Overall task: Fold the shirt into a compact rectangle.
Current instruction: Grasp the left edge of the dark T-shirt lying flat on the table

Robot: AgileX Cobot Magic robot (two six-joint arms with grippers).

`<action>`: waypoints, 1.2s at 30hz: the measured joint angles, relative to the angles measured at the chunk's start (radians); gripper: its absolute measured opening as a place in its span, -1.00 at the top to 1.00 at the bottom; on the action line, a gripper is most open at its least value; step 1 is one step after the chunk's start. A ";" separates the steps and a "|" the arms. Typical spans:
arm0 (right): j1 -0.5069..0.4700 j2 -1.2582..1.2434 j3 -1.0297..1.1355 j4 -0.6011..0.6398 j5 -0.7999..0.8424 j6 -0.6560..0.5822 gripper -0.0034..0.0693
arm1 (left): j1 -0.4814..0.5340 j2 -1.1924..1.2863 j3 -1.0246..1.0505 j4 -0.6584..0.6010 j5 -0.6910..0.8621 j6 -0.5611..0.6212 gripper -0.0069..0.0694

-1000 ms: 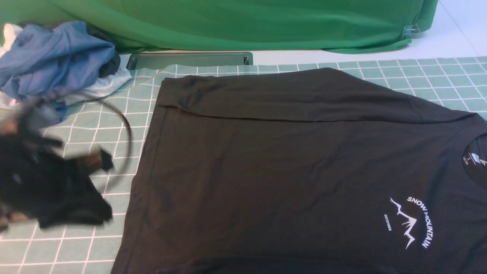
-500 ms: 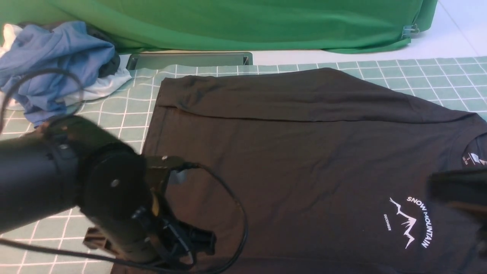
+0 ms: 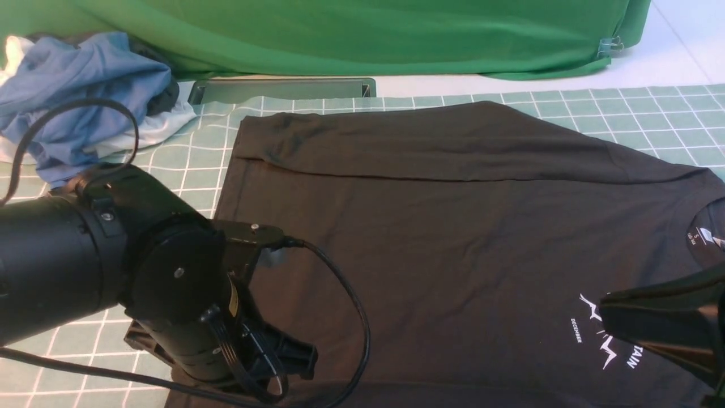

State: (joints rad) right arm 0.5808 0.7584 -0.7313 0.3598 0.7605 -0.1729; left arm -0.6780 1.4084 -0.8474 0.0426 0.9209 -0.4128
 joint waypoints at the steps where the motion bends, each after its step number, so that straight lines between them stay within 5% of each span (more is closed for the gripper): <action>1: 0.000 -0.002 0.000 0.000 0.000 0.000 0.83 | 0.000 0.001 0.012 0.000 -0.015 0.025 0.10; 10: 0.000 -0.003 -0.001 -0.001 -0.002 -0.011 0.83 | 0.000 0.006 0.156 -0.001 -0.255 0.073 -0.34; 20: 0.000 -0.003 -0.001 -0.003 -0.038 -0.014 0.83 | 0.004 0.043 0.161 0.109 -0.287 -0.130 -0.37; 29: 0.000 -0.003 -0.001 -0.003 -0.044 -0.014 0.82 | 0.007 0.125 0.161 -0.022 -0.307 -0.133 -0.36; 34: 0.000 -0.003 -0.001 -0.002 -0.044 -0.014 0.82 | 0.009 0.126 0.161 -0.029 -0.307 -0.133 -0.09; 36: 0.000 -0.003 -0.001 -0.001 -0.044 -0.013 0.82 | 0.009 0.127 0.160 -0.034 -0.306 -0.126 0.28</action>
State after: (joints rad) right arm 0.5810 0.7554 -0.7321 0.3587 0.7161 -0.1860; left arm -0.6688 1.5349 -0.6872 0.0087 0.6152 -0.5386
